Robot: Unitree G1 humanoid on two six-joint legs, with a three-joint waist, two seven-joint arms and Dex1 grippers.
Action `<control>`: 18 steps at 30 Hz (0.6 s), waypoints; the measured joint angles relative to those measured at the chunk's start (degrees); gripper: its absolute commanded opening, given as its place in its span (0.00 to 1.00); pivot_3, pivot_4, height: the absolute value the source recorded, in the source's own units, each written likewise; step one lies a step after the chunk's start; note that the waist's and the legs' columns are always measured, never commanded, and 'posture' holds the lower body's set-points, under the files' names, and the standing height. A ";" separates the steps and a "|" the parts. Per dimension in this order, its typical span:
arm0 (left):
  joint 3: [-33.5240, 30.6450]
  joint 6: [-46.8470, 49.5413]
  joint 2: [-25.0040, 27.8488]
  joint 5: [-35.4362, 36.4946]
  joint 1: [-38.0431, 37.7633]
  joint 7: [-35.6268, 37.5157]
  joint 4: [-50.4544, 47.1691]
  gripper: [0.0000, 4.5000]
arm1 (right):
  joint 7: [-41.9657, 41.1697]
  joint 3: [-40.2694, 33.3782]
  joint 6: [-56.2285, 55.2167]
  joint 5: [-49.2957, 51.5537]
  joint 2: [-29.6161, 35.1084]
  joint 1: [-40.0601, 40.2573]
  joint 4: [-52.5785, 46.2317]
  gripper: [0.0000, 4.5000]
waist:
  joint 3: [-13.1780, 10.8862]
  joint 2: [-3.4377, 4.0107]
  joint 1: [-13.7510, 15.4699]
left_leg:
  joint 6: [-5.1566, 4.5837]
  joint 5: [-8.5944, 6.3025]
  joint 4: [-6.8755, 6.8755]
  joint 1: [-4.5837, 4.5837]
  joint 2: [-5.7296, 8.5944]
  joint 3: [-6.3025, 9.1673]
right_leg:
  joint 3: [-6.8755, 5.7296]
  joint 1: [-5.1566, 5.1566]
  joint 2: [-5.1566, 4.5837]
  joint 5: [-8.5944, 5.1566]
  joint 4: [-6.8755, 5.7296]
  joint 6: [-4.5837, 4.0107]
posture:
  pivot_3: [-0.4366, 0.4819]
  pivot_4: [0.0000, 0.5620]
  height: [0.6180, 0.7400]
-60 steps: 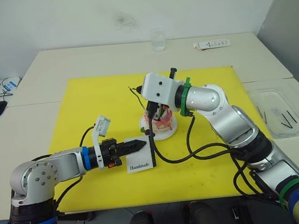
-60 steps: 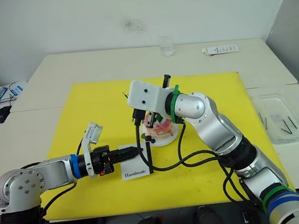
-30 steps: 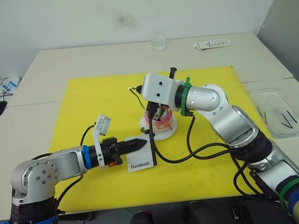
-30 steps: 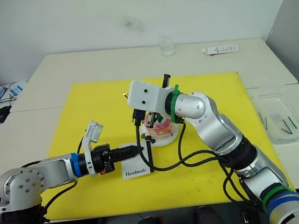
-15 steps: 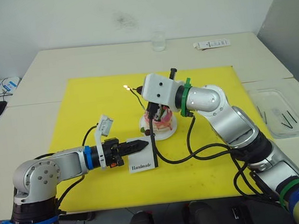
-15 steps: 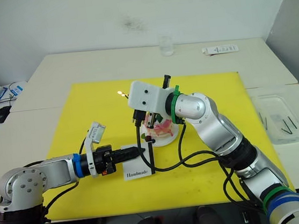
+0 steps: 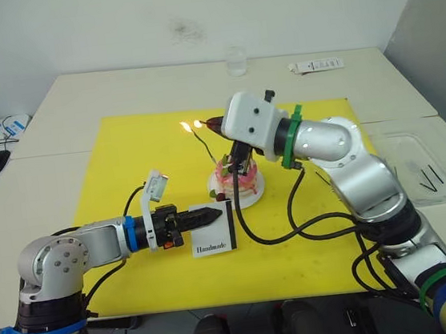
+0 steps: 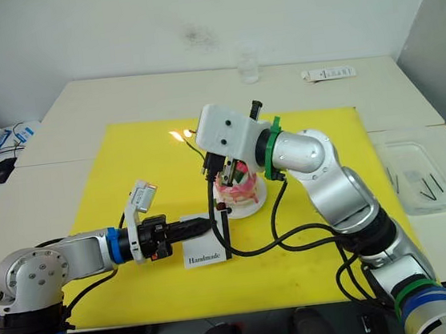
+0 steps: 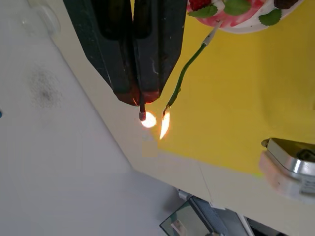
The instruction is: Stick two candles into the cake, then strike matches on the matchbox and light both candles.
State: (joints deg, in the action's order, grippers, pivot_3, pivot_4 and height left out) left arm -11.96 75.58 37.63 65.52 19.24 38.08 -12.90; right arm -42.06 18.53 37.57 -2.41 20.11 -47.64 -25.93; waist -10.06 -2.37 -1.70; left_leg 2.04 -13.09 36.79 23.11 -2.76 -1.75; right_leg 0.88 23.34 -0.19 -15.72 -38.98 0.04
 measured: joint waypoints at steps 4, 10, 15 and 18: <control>0.14 0.53 0.01 0.42 0.29 0.07 0.17 0.00 | -2.68 -3.26 2.87 4.86 3.66 2.63 -5.84 0.00 | 0.00 0.00 0.03 | 0.00 0.00 -0.01 0.01 0.02 0.00 | -0.01 0.00 -0.03 -0.11 0.01 0.17 | 0.48 0.27 1.00; 0.81 1.58 0.15 1.15 1.54 0.84 0.65 0.00 | -5.23 -13.58 9.01 13.03 12.16 10.20 -16.56 0.00 | -0.01 -0.01 0.13 | 0.00 0.00 -0.01 0.03 0.04 0.00 | -0.02 -0.01 -0.07 -0.12 0.05 0.19 | 0.48 0.27 1.00; 1.93 1.79 0.33 1.15 2.36 2.01 1.78 0.00 | -5.32 -24.69 11.61 14.38 22.37 23.66 -19.73 0.00 | -0.02 -0.02 0.30 | -0.01 0.00 -0.02 0.04 0.08 -0.03 | 0.00 -0.02 -0.08 -0.15 0.09 0.18 | 0.48 0.27 1.00; 2.33 1.99 0.30 1.34 2.53 2.27 1.70 0.00 | -4.91 -32.95 8.37 12.04 25.89 36.21 -17.05 0.00 | -0.02 -0.04 0.40 | -0.01 -0.01 -0.02 0.05 0.11 -0.04 | 0.01 -0.03 -0.08 -0.19 0.11 0.19 | 0.48 0.27 1.00</control>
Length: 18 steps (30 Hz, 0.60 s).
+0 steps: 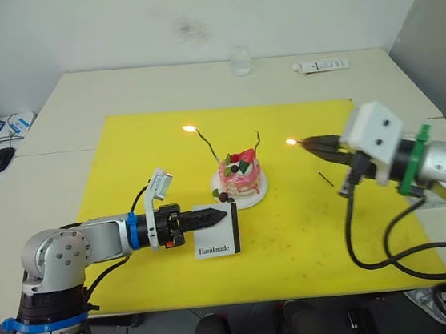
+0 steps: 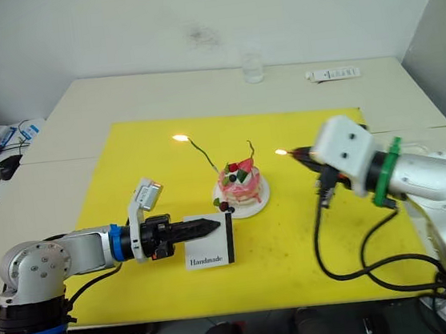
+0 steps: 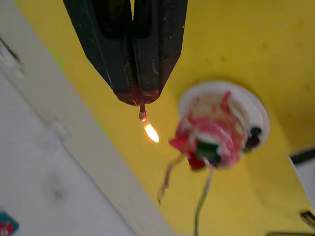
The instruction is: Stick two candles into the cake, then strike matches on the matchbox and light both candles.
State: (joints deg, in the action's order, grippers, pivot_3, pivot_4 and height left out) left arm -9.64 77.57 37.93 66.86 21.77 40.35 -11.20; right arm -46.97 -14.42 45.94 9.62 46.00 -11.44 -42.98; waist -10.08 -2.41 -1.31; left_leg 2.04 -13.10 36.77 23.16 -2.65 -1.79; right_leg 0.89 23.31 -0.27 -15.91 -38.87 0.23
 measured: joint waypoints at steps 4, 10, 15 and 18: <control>0.33 0.67 -0.83 0.78 -0.18 -0.55 -0.68 0.00 | 3.89 -6.93 -1.20 -1.24 -1.38 5.29 6.33 0.00 | 0.00 0.01 -0.57 | 0.00 0.00 0.02 -0.07 -0.03 -0.08 | 0.11 0.01 0.02 0.01 -0.06 0.01 | 0.48 0.27 1.00; 0.28 1.00 -3.04 3.27 -2.82 -3.31 -3.02 0.00 | 13.03 -8.94 -5.37 -5.09 -2.55 5.36 21.42 0.00 | -0.02 0.03 -0.52 | 0.00 0.00 0.03 -0.12 -0.02 -0.06 | 0.12 -0.04 0.07 0.01 -0.09 0.00 | 0.48 0.27 1.00; 0.21 0.98 -4.31 5.63 -4.24 -6.18 -4.74 0.00 | 17.89 -7.95 -7.61 -6.70 -2.82 1.39 32.96 0.00 | -0.02 0.04 -0.38 | 0.00 0.00 0.03 -0.10 0.01 -0.08 | 0.15 -0.04 0.10 0.00 -0.06 0.01 | 0.48 0.27 1.00; 0.18 0.85 -4.42 6.86 -5.32 -7.81 -5.04 0.00 | 19.71 -7.40 -7.86 -6.84 -2.82 -0.03 38.24 0.05 | -0.03 0.05 -0.38 | 0.00 0.00 0.02 -0.08 0.00 -0.07 | 0.14 -0.04 0.10 -0.01 -0.06 0.02 | 0.48 0.27 1.00</control>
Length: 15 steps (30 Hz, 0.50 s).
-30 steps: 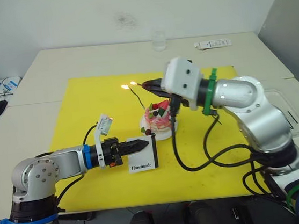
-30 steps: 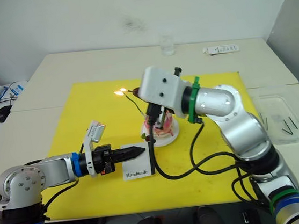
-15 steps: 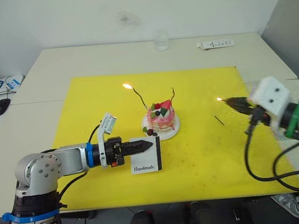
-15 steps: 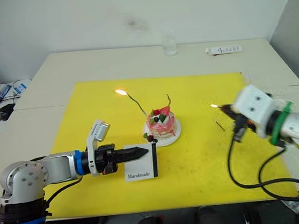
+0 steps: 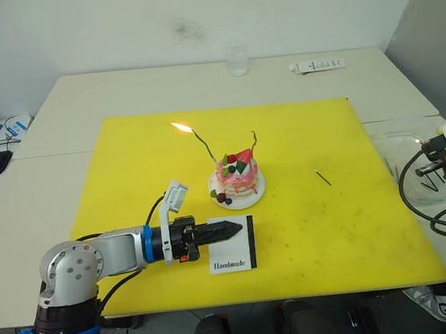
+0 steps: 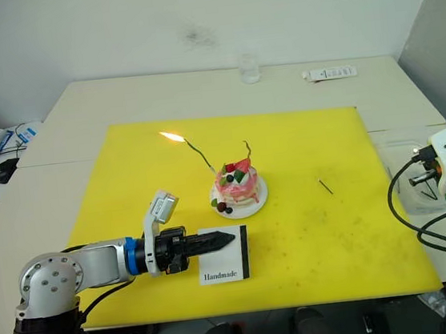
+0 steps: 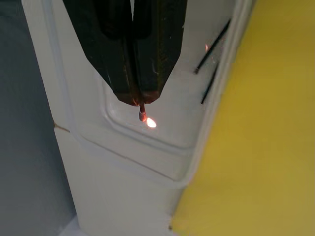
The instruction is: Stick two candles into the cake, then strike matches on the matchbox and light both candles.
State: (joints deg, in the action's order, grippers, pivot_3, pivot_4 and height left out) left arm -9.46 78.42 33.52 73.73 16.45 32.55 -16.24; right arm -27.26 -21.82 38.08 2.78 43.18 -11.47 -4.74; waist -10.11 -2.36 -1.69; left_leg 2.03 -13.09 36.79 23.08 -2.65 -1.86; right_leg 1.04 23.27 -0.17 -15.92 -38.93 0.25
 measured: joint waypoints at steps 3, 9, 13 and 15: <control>0.00 -0.26 -0.08 0.95 -0.13 -1.39 -0.38 0.00 | 1.61 0.03 0.02 0.26 0.00 -1.90 3.47 0.21 | -0.01 0.01 -0.01 | 0.00 0.00 0.00 -0.01 0.00 0.00 | -0.01 0.00 0.01 0.00 -0.01 0.00 | 0.48 0.27 1.00; 0.00 -0.87 -0.08 2.73 -0.43 -3.28 -1.15 0.00 | 3.24 -1.06 -0.19 1.61 -0.47 -2.81 4.40 0.67 | -0.01 0.01 0.02 | 0.00 0.00 0.01 0.00 0.01 0.00 | -0.01 0.00 0.03 0.00 -0.02 0.00 | 0.48 0.27 1.00; 0.03 -1.39 -0.03 2.83 -0.42 -3.74 -1.12 0.00 | 3.99 -1.91 -2.41 2.60 -0.83 -2.15 3.25 0.99 | 0.00 0.02 -0.01 | 0.00 0.00 0.01 -0.01 0.01 -0.01 | 0.00 0.00 0.04 0.00 -0.02 0.00 | 0.48 0.27 1.00; 0.04 -1.43 0.01 2.83 -0.37 -3.76 -1.11 0.00 | 3.58 -2.42 -3.90 3.28 -0.83 -1.83 1.60 0.99 | -0.01 0.02 -0.02 | 0.00 0.00 0.01 -0.01 0.01 0.00 | -0.01 0.00 0.04 0.00 -0.02 0.01 | 0.48 0.27 1.00</control>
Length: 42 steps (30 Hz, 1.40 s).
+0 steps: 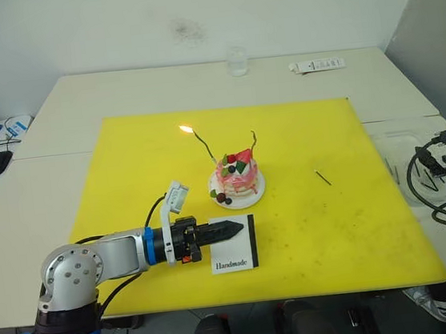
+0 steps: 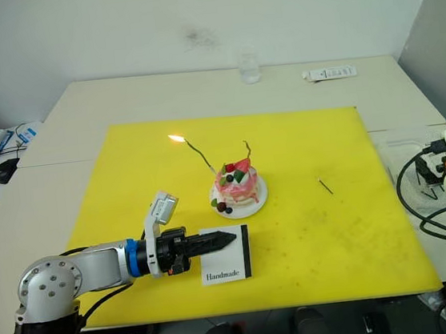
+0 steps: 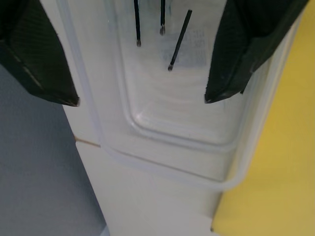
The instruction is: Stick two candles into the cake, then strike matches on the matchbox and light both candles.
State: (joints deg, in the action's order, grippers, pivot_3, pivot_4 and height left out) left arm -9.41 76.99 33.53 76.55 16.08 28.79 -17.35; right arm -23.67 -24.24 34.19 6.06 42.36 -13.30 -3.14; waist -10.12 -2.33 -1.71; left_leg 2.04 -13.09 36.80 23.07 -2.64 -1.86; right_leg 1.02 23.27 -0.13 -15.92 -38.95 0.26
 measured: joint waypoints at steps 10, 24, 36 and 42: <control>-0.01 -0.28 0.87 0.02 0.17 0.52 0.25 0.00 | -13.37 -1.85 -0.86 15.85 1.15 5.20 -22.50 0.99 | -0.04 0.06 0.03 | 0.00 0.00 0.00 -0.01 -0.05 0.06 | -0.06 -0.04 0.02 0.00 0.00 0.01 | 0.48 0.27 1.00; 0.03 -1.19 1.67 0.04 -0.06 0.51 1.22 0.00 | -7.32 16.90 -12.22 7.83 -13.34 5.82 -10.52 0.99 | -0.04 0.06 0.04 | 0.00 0.00 0.04 -0.02 0.01 0.01 | -0.02 -0.03 0.00 0.01 -0.01 0.00 | 0.48 0.27 1.00; 0.03 -1.18 2.37 1.91 0.31 -0.53 1.20 0.00 | -7.57 19.32 -19.89 4.23 -15.67 1.71 2.76 0.99 | -0.05 0.08 0.04 | 0.00 0.00 0.03 -0.01 -0.03 0.02 | -0.01 -0.02 0.00 0.01 -0.02 0.00 | 0.48 0.27 1.00; 0.03 -1.19 2.60 2.27 0.30 -0.69 1.20 0.00 | -7.59 19.81 -20.44 3.87 -15.84 1.72 3.51 0.99 | -0.05 0.08 0.04 | 0.00 0.00 0.03 -0.02 -0.03 0.02 | -0.02 -0.02 0.00 0.01 -0.03 0.00 | 0.48 0.27 1.00</control>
State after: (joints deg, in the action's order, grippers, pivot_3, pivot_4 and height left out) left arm -9.38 75.80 36.13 78.83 16.38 28.09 -16.14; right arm -31.26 -4.42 13.74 9.93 26.52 -11.58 0.36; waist -10.17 -2.25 -1.67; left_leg 2.04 -13.09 36.83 23.05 -2.67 -1.84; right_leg 1.01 23.25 -0.13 -15.91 -38.98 0.26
